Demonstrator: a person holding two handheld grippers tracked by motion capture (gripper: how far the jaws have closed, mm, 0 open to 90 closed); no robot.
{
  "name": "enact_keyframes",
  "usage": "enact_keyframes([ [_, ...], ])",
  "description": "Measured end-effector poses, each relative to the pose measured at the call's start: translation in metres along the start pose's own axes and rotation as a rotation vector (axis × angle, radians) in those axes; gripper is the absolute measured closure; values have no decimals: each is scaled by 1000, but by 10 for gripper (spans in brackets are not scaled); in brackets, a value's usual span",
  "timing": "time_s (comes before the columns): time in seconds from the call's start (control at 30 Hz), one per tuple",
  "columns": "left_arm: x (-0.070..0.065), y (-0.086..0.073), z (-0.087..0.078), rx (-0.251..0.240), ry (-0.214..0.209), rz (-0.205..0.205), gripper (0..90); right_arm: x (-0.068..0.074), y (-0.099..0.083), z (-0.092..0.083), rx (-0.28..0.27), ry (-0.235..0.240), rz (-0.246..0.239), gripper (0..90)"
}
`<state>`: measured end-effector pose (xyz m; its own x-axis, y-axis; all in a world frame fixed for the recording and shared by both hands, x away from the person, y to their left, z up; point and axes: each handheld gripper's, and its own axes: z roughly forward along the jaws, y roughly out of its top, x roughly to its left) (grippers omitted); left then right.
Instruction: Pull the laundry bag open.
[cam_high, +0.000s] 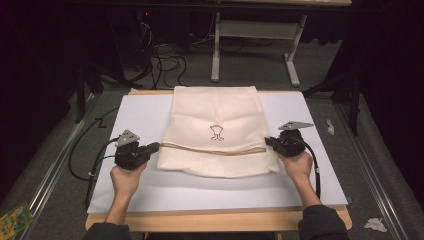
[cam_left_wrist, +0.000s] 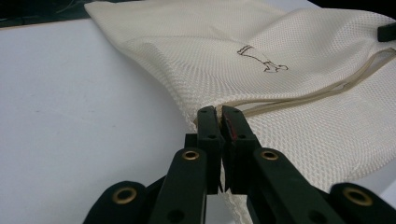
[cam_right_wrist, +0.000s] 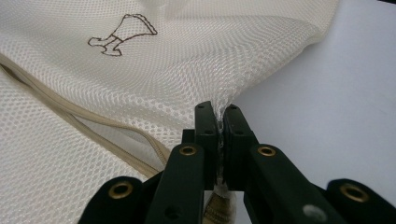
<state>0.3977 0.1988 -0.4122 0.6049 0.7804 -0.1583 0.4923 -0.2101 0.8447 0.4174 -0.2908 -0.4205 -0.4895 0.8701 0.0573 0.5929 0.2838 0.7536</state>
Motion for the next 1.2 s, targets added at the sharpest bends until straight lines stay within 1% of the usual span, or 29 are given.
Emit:
enact_keyframes([
  [0.2, -2, -1, 3, 12, -6, 5, 871, -2, -6, 2, 9, 23, 25, 878],
  [0.27, -2, -2, 3, 14, -5, 4, 871, -3, -9, 3, 7, 25, 35, 877],
  [0.37, -2, -4, 4, 18, -5, -2, 871, -3, -11, 5, 20, 26, 37, 875],
  [0.47, -1, -8, 6, 37, -2, -4, 870, -4, -13, 6, 24, 29, 43, 872],
  [0.7, -1, -12, 9, 60, 4, -2, 870, -5, -19, 11, 39, 25, 44, 861],
  [0.77, -2, -14, 10, 68, 7, 4, 869, -5, -21, 12, 47, 22, 52, 856],
  [0.9, -2, -19, 13, 66, 11, -4, 863, -5, -24, 14, 50, 18, 56, 843],
  [0.93, -2, -20, 14, 69, 11, -4, 863, -5, -25, 15, 53, 17, 49, 842],
  [1.03, -3, -21, 16, 85, 18, 6, 863, -5, -25, 15, 58, 14, 48, 841],
  [1.13, -4, -23, 16, 81, 21, 5, 863, -4, -26, 16, 62, 10, 42, 836],
  [1.2, -4, -23, 17, 88, 24, 9, 863, -5, -26, 16, 63, 10, 43, 832],
])
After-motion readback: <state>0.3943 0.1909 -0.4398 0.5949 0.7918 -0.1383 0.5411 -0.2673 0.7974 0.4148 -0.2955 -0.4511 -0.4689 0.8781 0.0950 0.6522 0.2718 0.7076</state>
